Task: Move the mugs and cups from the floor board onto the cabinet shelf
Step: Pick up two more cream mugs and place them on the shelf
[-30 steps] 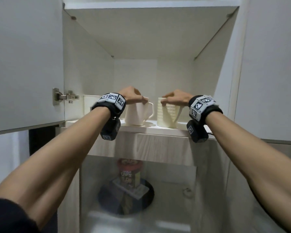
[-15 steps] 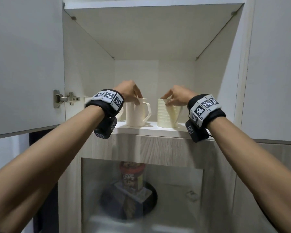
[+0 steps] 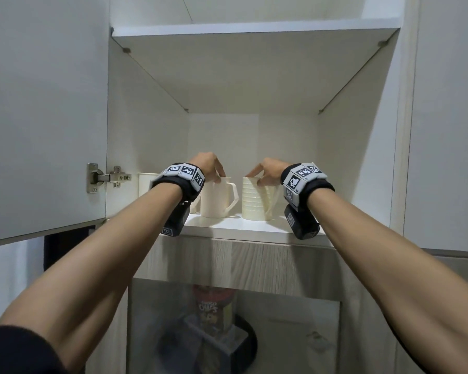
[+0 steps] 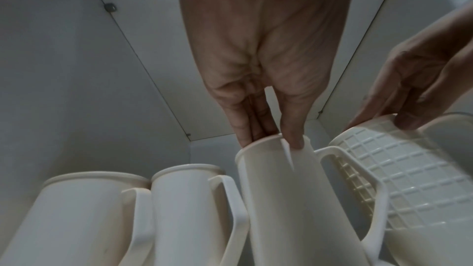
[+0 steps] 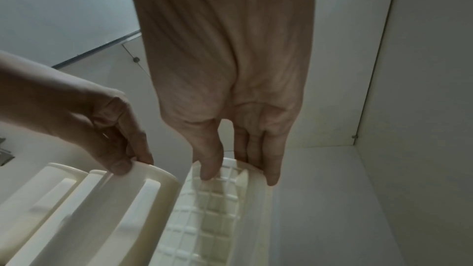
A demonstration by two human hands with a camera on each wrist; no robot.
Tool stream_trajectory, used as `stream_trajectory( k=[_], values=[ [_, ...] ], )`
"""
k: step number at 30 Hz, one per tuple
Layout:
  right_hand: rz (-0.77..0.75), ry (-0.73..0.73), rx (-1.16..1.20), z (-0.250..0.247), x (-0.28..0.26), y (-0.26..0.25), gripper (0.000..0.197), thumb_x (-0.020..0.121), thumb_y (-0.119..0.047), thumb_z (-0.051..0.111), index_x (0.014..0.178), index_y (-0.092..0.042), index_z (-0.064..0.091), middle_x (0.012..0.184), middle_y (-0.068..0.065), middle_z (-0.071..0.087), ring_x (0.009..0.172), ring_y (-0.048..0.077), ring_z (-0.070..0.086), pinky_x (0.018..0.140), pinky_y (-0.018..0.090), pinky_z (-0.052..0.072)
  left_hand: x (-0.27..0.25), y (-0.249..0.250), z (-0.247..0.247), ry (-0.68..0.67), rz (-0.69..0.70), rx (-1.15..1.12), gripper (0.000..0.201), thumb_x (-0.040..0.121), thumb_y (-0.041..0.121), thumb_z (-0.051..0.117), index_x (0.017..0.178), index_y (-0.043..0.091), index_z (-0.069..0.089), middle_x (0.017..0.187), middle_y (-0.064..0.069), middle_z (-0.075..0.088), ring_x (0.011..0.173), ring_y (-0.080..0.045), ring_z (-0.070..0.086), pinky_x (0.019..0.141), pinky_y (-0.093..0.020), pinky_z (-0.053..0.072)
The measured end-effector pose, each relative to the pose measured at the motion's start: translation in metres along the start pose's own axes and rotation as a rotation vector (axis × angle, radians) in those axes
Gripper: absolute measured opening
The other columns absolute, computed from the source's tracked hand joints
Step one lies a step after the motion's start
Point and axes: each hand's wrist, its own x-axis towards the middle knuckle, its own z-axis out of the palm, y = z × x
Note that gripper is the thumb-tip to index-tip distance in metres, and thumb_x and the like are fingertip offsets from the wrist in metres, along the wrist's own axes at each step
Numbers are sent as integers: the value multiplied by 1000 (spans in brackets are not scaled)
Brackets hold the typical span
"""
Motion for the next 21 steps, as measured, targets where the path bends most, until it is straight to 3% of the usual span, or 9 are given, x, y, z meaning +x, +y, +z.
stream_trajectory(
  k=[3,8,16,21],
  values=[
    [-6,-12,5,3,10,-5,48,89,-9,58,134,-26,57,131,7,62,117,24,59,80,18,38,4,-7,2,10,8,-11,28,82,10,71,109,16,74,110,-12,72,105,-29,65,93,-34,51],
    [-19,-7,8,7,20,-12,47,90,-10,56,135,-26,56,132,6,61,118,24,59,89,21,42,9,-19,5,22,25,-45,30,84,11,69,113,13,72,115,-12,70,109,-28,64,92,-29,48],
    [-48,-2,37,9,28,-24,45,91,-10,53,132,-29,59,127,7,63,113,24,60,78,20,42,9,-30,6,29,43,-83,29,85,12,68,114,14,72,112,-12,72,108,-27,65,91,-27,48],
    [-21,-2,65,10,29,-26,45,91,-15,54,133,-30,57,130,5,61,117,22,58,81,20,40,8,-34,5,15,34,-109,33,85,14,66,117,16,70,111,-10,72,106,-25,65,87,-22,45]
  ],
)
